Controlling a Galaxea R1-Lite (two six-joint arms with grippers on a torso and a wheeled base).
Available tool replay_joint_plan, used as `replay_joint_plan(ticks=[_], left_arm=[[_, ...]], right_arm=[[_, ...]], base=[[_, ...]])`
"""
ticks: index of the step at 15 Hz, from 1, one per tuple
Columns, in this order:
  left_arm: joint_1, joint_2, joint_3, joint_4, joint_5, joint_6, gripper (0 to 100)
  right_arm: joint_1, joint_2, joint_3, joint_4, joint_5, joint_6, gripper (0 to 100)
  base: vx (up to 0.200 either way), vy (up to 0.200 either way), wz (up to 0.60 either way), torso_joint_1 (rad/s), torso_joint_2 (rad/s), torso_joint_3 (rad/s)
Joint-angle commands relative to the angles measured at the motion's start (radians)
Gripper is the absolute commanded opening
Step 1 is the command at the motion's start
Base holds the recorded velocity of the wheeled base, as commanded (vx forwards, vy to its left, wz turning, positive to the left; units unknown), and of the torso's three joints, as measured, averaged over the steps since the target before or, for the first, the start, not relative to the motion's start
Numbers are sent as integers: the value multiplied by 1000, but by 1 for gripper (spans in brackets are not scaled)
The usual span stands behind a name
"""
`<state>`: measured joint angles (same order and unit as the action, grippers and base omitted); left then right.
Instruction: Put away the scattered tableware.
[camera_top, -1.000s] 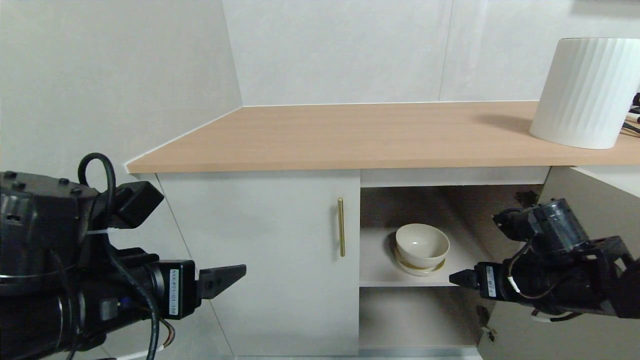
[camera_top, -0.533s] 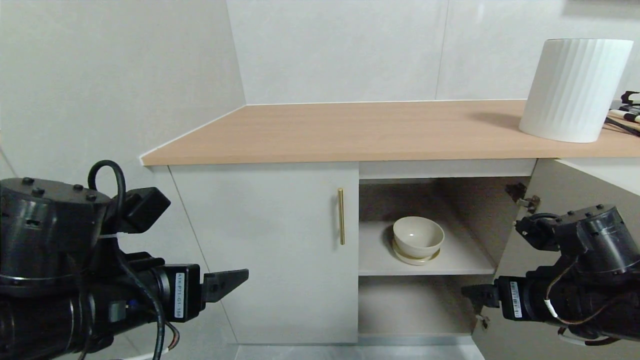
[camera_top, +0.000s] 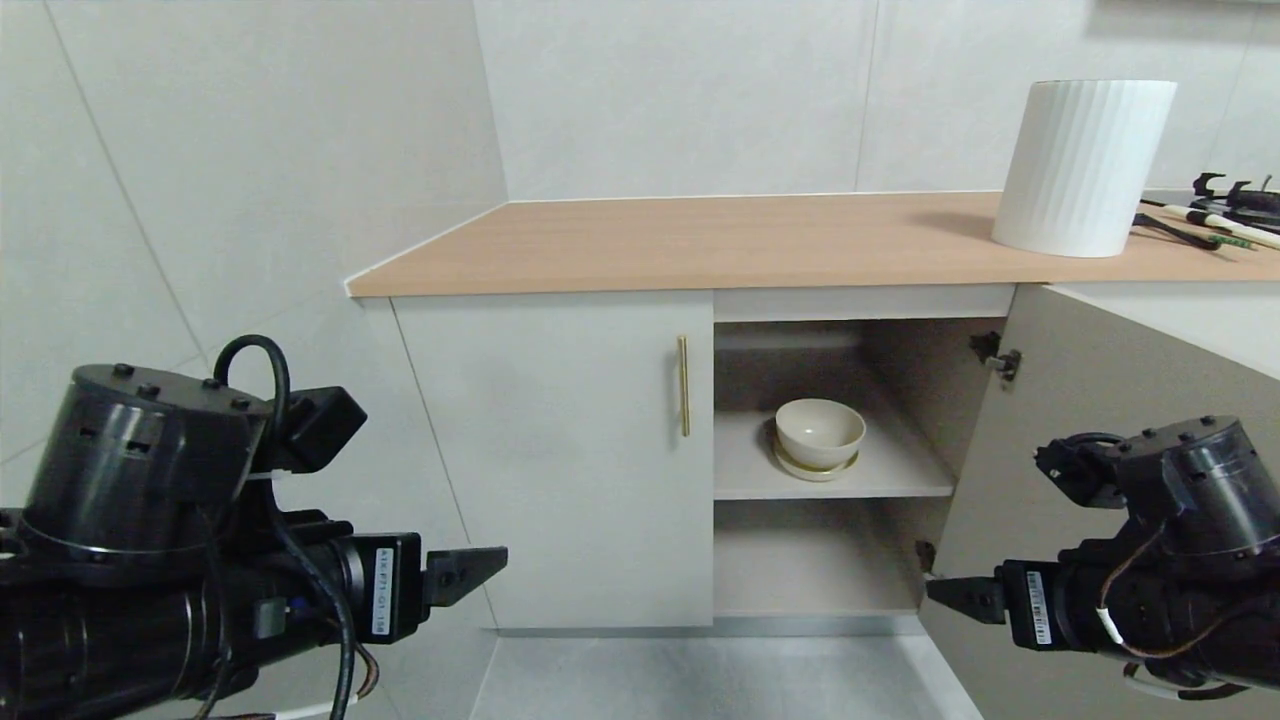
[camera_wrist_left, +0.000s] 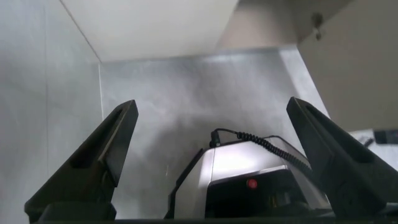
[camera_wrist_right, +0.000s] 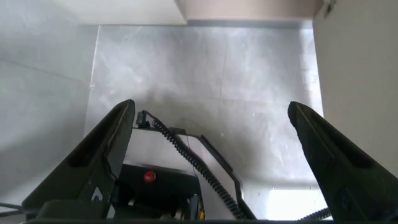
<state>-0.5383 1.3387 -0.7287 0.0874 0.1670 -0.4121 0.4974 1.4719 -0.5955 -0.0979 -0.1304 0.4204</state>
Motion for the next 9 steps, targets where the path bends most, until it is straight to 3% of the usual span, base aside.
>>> replay_joint_plan(ticks=[1, 5, 9], left_arm=[[0, 5, 0, 0, 0, -1, 100], [0, 2, 0, 0, 0, -1, 100], [0, -6, 0, 0, 0, 1, 100]], right_arm=[[4, 2, 2, 0, 0, 1, 100], [21, 1, 13, 0, -5, 1, 100], [27, -61, 16, 0, -37, 0, 100]], base=[[-200, 0, 0, 2, -2, 7], [-200, 0, 0, 2, 1, 2], [0, 0, 0, 0, 0, 0]])
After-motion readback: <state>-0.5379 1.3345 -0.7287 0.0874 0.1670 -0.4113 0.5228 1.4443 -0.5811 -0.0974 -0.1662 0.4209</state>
